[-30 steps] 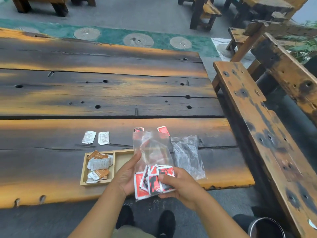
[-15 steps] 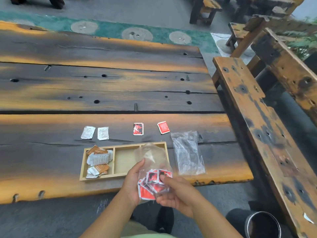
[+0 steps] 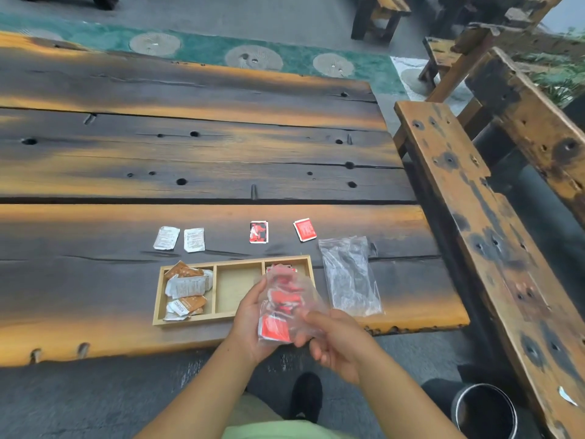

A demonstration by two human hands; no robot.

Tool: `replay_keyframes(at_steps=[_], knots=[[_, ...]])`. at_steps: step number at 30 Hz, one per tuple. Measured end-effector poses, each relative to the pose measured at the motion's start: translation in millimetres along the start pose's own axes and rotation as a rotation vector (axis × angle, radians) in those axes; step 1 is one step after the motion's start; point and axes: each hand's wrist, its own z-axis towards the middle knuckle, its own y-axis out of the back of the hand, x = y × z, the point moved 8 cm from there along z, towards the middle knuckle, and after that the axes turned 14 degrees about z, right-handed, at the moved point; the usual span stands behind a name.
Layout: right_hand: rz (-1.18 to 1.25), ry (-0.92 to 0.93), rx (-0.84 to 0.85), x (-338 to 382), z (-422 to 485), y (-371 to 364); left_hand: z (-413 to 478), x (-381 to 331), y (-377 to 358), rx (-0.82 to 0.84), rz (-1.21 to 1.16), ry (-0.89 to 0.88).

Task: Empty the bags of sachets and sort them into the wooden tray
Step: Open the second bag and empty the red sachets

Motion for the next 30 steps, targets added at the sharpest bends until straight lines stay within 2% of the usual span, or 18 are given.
replay_keyframes(at_steps=[8, 16, 23, 28, 30], knots=[[0.172, -0.073, 0.02, -2.1, -7.8, -2.3, -6.4, -5.6, -1.2, 0.026, -0.039, -0.084], [0.29, -0.051, -0.002, 9.4, -7.4, -2.4, -6.5, -7.7, -11.6, 0.029, 0.057, -0.103], [0.209, -0.072, 0.06, 16.5, -14.3, 3.7, 0.2, -14.4, 3.6, -0.067, 0.088, -0.1], [0.146, -0.058, 0.07, 11.4, -14.3, 8.2, 0.0, -19.9, 12.5, -0.092, 0.145, -0.041], [0.134, -0.045, 0.075, 6.9, -12.9, 9.4, 1.7, -26.4, 10.9, -0.077, 0.138, -0.07]])
